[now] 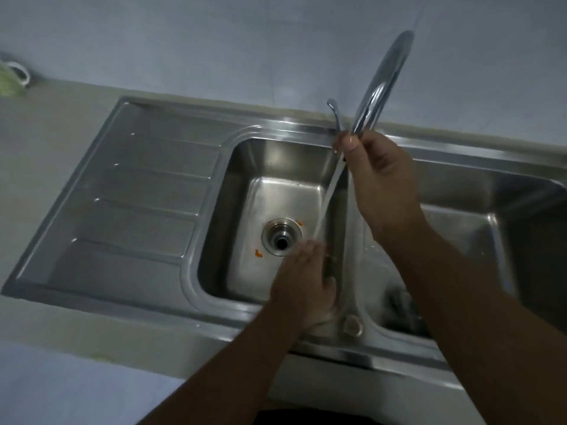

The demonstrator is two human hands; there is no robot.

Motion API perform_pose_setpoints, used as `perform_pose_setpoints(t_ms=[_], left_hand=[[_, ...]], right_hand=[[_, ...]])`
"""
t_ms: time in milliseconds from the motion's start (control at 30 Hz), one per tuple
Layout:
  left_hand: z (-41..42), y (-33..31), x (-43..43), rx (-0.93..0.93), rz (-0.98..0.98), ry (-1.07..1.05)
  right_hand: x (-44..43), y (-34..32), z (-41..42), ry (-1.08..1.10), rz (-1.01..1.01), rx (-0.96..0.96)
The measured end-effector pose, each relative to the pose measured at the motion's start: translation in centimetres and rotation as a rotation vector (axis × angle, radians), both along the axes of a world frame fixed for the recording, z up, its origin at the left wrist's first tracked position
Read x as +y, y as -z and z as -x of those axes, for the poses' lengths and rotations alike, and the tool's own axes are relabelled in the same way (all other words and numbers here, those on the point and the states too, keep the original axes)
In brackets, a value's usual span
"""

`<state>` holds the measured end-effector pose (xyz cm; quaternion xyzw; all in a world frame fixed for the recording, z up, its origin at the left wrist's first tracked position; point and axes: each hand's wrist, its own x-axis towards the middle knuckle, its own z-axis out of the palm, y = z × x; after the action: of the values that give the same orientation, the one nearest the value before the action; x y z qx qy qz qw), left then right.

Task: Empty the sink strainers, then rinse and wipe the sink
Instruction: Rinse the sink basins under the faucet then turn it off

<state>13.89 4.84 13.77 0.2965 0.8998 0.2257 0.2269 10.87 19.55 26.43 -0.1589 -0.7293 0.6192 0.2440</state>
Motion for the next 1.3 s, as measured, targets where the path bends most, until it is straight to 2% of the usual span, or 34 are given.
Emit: perform_pose_setpoints(t_ms=[133,267,400,567,800,1100,1233,1300], left_hand=[[5.0,-0.1,-5.4,0.037,0.014,-0.031],[9.6,-0.1,-8.0,0.15,0.082,-0.015],[13.5,0.6,-10.0,0.227,0.171,-0.016],[17.0,2.3,-12.6,0.331,0.295,0.016],[17.8,4.6,-13.7,0.458,0.262,-0.043],[18.2,5.2,-13.9,0.472,0.28,-0.034],[18.4,5.4,-13.9,0.48,0.301,-0.045],[18.4,5.5,-13.8,0.478,0.302,-0.047]], right_hand=[[-2.6,0.3,1.6,0.085,0.072,0.021],[-4.0,1.9,1.5,0.117,0.169,0.005],[-5.2,5.1,1.5,0.111,0.179,-0.143],[-6.2,9.1,3.5,0.065,0.303,-0.364],[-6.6,16.2,5.3,0.151,0.211,-0.626],[-8.0,24.4,3.4,0.132,0.055,-0.877],[-8.3,27.7,1.8,0.015,-0.256,-0.936],[-7.9,28.6,1.8,0.062,-0.304,-0.932]])
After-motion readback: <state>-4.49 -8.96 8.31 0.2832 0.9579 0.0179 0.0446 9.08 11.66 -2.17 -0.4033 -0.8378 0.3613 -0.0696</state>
